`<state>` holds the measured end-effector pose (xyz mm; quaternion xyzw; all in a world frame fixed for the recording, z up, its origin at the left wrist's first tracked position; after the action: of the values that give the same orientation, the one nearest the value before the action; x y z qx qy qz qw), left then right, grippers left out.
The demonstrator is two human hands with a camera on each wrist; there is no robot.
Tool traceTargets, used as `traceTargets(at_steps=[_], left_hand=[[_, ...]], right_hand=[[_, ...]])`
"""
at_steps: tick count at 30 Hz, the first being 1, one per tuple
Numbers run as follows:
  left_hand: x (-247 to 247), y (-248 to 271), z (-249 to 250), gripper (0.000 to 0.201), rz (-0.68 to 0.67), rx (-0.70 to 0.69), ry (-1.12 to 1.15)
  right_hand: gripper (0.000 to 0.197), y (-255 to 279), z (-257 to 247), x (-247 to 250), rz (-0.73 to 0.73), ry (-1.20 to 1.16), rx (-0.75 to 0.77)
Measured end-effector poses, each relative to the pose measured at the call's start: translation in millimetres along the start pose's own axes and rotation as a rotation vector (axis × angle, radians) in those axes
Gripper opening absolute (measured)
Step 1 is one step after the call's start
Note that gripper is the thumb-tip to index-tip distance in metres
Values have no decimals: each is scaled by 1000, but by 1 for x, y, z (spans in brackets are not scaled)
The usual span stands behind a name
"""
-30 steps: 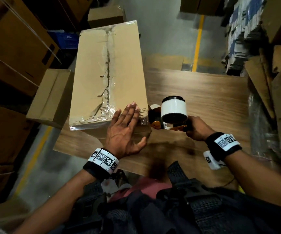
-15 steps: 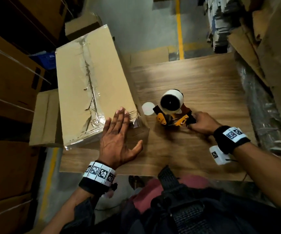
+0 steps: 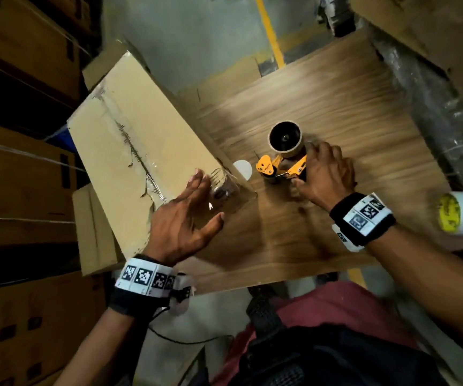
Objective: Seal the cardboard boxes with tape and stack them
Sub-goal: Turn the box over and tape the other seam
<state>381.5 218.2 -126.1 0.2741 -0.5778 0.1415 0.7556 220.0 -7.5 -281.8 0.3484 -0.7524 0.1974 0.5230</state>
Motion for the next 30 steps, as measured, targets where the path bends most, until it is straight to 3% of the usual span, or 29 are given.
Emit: traceTargets(at_steps=[2, 4, 8, 11, 15, 19, 23, 25, 27, 30], left_hand=[[7, -4, -9, 84, -91, -51, 64], [12, -8, -15, 81, -171, -90, 122], [20, -18, -25, 81, -299, -128, 196], [19, -22, -34, 80, -401, -184, 234], [20, -31, -42, 79, -490, -270, 274], [21, -33, -48, 83, -457, -405, 184], [17, -32, -50, 87, -434, -490, 113], [18, -33, -50, 90, -422, -494, 87], [19, -31, -48, 90, -425, -497, 80], [19, -32, -46, 78, -432, -508, 71]], right_hand=[[95, 11, -39, -1, 80, -288, 195], [101, 19, -82, -9, 63, -597, 308], [87, 24, -139, -33, 125, -882, 282], [68, 32, -150, -41, 298, -902, 199], [67, 50, -168, -51, 488, -832, 99], [77, 67, -204, -72, 507, -677, -77], [71, 90, -248, -77, 626, -553, -81], [64, 92, -246, -75, 664, -528, -88], [58, 93, -230, -72, 628, -666, -96], [48, 103, -182, -45, 721, -862, -272]])
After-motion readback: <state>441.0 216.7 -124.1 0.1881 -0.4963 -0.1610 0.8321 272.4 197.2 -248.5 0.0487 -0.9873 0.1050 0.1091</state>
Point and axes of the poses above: each hand's wrist, its own y-axis away from the middle knuckle, its own x-axis out of the back of the hand, z = x × y, the point moved 7 cm from there along -y, towards the middle knuckle, and after that the axes turned 5 degrees about x, right-handed, at the moved point
